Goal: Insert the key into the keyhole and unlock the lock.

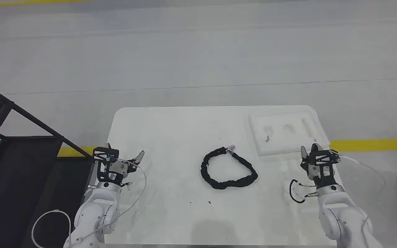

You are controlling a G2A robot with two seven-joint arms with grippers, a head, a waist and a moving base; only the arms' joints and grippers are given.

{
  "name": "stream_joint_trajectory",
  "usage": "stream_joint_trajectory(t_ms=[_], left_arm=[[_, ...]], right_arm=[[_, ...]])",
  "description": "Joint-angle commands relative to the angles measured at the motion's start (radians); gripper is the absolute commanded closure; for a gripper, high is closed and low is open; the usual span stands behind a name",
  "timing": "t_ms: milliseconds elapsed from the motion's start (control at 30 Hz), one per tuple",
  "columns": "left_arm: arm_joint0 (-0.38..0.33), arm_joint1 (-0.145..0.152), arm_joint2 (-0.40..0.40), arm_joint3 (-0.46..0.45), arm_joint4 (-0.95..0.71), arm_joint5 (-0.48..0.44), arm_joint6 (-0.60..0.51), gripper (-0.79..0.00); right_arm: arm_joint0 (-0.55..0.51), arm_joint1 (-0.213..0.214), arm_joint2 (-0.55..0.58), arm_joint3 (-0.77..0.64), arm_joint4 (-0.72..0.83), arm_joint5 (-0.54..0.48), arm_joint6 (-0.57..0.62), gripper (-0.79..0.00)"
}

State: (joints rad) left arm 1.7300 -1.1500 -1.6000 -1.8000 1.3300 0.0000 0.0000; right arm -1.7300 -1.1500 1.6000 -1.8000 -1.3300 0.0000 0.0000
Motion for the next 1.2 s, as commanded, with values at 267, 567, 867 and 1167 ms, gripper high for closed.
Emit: stream_joint_trajectory(t_ms=[267,567,867,1167], left_arm=[[0.000,0.000,0.000,0.000,0.000,0.000,0.000,-0.784],[0.000,0.000,0.000,0.000,0.000,0.000,0.000,-0.785],[0.000,0.000,0.000,0.000,0.000,0.000,0.000,-0.785],[0.000,0.000,0.000,0.000,0.000,0.000,0.000,-0.785]], right_arm=[[0.000,0.000,0.000,0.000,0.000,0.000,0.000,-0.237],[0.012,0.000,-0.003,0.008,0.006,-0.019,0.022,-0.785],[0.084,0.005,0.011,0.025,-0.013,-0.104,0.158,-0.785],[0.184,0.011,0.003,0.036,-0.067,-0.160,0.301,-0.785]])
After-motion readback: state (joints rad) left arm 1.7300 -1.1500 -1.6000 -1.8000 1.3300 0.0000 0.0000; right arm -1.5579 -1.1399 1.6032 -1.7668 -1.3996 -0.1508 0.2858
